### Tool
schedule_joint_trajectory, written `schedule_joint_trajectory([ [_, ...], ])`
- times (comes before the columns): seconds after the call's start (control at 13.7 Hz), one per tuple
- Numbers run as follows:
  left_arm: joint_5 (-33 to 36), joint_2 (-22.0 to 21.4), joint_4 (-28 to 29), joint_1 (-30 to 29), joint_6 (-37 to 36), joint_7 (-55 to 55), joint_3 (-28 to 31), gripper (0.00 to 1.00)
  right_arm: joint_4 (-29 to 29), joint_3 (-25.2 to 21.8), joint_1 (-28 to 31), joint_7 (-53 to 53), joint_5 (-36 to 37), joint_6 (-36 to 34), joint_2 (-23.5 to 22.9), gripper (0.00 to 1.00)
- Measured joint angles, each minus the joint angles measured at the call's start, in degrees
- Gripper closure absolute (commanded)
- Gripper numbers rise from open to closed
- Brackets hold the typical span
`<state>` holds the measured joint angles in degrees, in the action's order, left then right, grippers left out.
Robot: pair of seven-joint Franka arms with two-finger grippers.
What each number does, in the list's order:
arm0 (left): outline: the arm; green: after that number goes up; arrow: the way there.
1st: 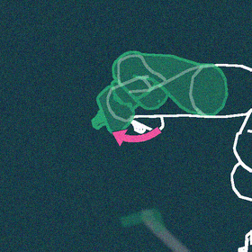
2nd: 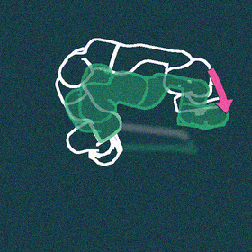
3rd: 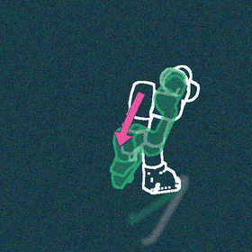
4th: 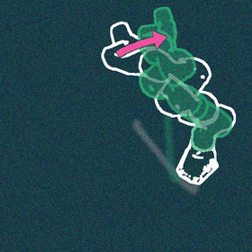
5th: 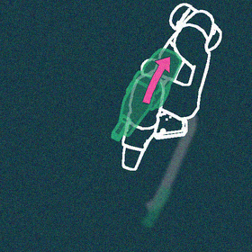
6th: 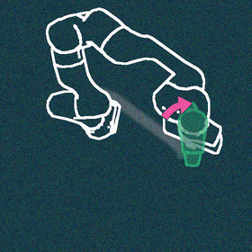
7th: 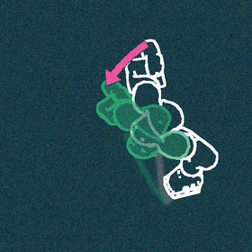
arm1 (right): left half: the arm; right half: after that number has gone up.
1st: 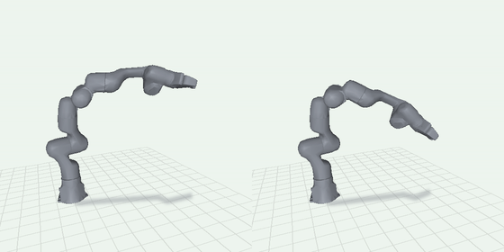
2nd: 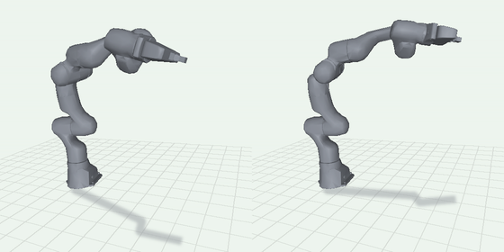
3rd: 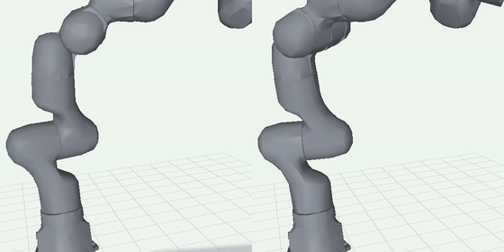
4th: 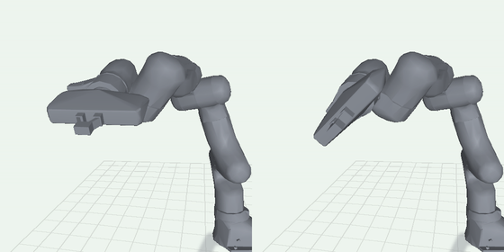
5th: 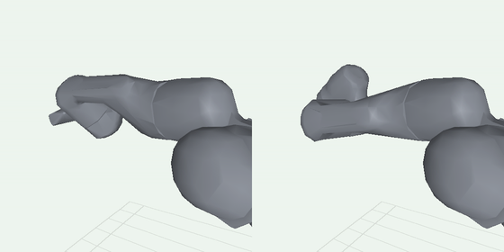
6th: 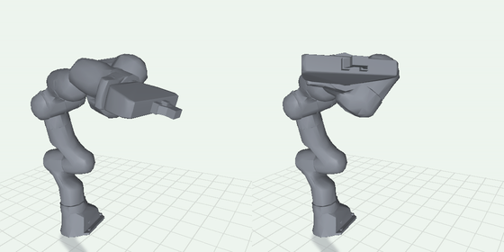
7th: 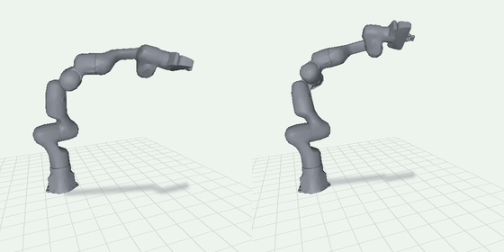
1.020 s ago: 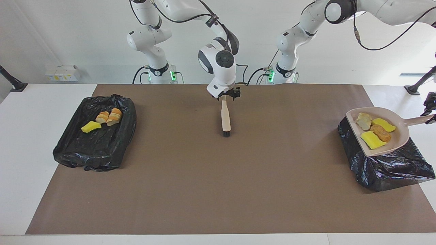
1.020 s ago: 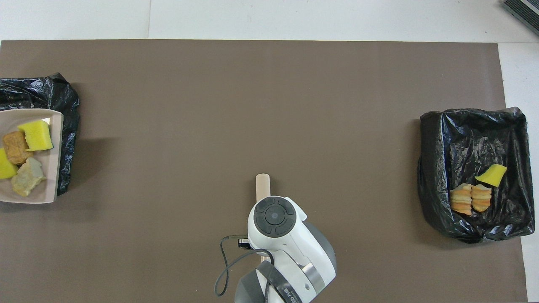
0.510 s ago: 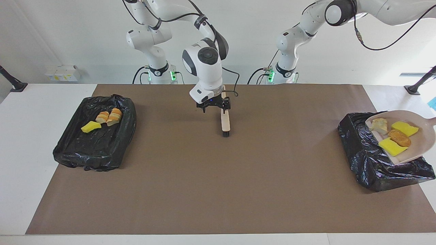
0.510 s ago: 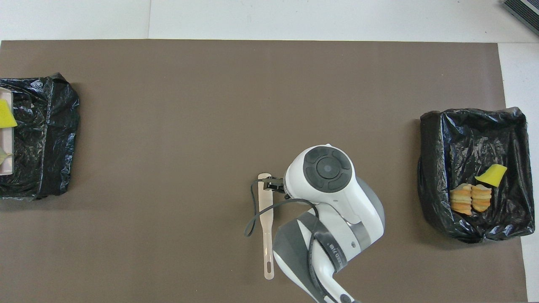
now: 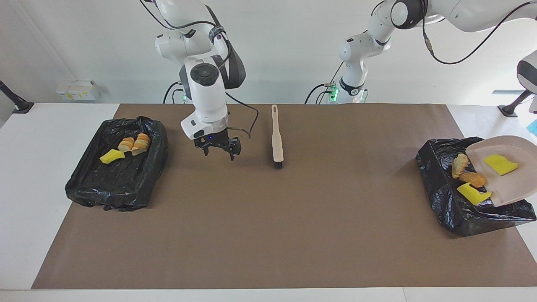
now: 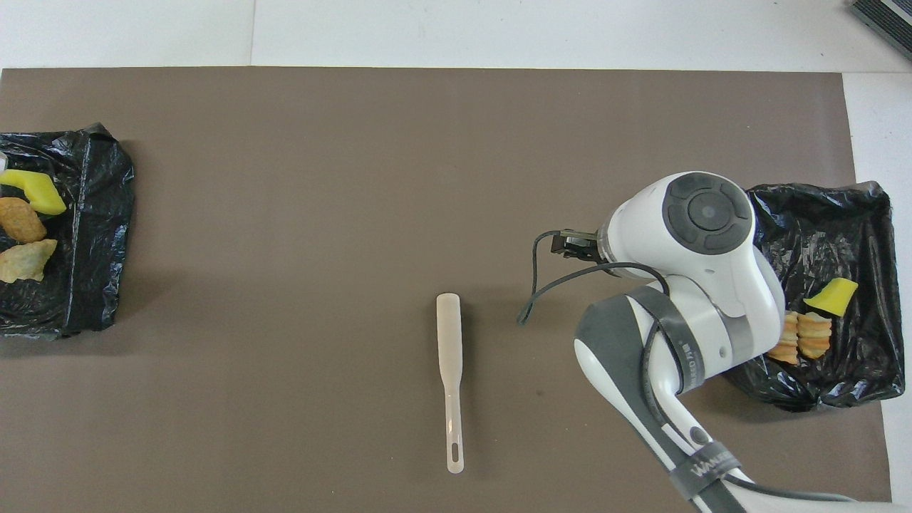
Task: Sweep and dump trash in bin
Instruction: 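Release the brush on the table and move the right gripper to its bin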
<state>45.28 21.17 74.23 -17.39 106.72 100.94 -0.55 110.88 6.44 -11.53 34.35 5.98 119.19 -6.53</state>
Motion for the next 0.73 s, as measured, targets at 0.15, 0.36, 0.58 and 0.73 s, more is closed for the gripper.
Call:
schedule_joint_trajectory([
  [0.15,3.27,-2.79,2.21,0.45,0.01,-0.90,0.02,1.00,-1.92,-0.02,2.83,-2.45,2.11,-3.75,1.16,0.00],
  [0.36,8.43,-6.15,3.56,1.10,0.22,-0.91,-0.05,1.00,-6.20,-0.08,7.07,-11.42,2.32,-10.86,3.97,0.00],
  [0.58,9.22,-7.51,4.14,2.40,0.22,-1.66,-0.16,1.00,-7.34,-0.12,10.82,-16.61,2.32,-14.33,7.49,0.00],
  [0.73,8.35,-7.59,5.20,2.93,0.23,-2.84,-0.20,1.00,-9.41,-0.15,12.99,-16.98,2.32,-16.71,8.63,0.00],
])
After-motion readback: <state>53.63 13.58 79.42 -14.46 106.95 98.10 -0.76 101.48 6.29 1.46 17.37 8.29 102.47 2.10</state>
